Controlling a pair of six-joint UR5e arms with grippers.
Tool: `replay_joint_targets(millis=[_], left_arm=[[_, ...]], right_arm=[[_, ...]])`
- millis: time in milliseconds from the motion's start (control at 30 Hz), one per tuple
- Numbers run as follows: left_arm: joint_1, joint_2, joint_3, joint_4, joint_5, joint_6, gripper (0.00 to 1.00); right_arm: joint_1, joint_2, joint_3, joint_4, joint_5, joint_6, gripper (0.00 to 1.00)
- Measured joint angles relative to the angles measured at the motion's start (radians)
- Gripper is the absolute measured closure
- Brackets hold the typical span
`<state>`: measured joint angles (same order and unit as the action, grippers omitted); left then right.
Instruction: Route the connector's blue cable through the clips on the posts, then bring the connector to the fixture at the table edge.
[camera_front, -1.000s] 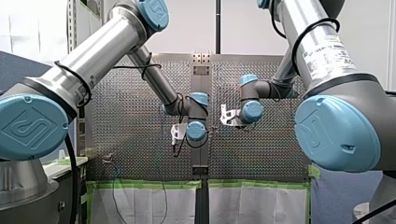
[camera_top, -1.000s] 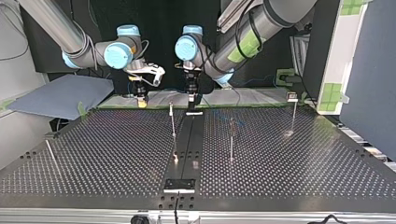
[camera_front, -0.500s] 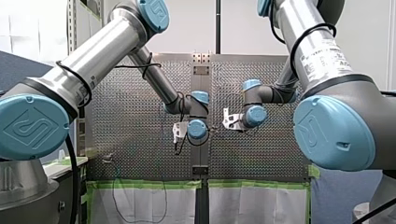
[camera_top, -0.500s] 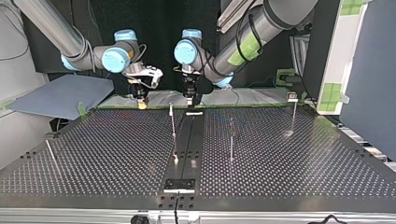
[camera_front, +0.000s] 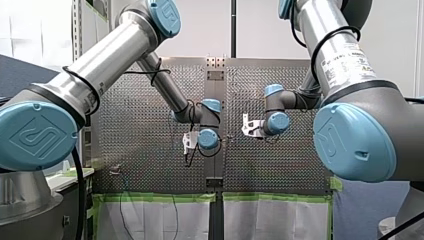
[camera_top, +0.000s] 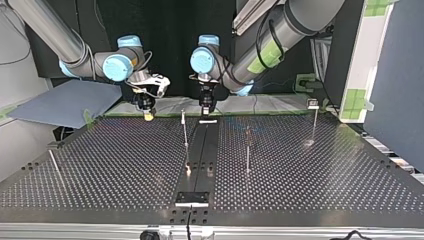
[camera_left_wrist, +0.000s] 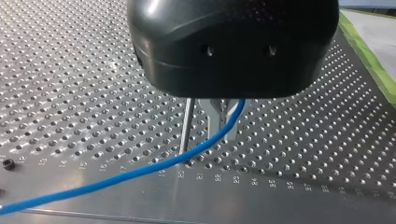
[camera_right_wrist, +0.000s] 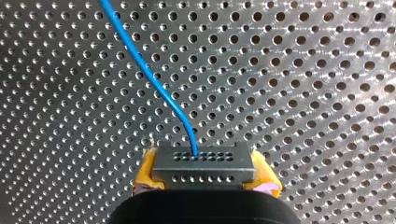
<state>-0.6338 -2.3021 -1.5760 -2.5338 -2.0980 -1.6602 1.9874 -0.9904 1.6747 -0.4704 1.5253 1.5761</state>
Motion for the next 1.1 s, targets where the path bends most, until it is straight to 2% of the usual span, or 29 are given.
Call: replay_joint_targets(millis=[333, 600, 1100], left_arm=[[0.008, -0.019, 0.027, -0.019, 0.042, -0.006, 1.00], [0.011, -0.063, 0.060, -0.040, 0.038, -0.017, 1.00], [0.015, -0.065, 0.093, -0.066, 0.030, -0.023, 1.00]], right_arm=[[-0.009, 0.001, -0.003, -0.007, -0.008, 0.002, 1.00], [-0.012, 0.002, -0.003, -0.008, -0.009, 0.001, 1.00], [-0.018, 0.002, -0.010, -0.008, -0.011, 0.001, 1.00]])
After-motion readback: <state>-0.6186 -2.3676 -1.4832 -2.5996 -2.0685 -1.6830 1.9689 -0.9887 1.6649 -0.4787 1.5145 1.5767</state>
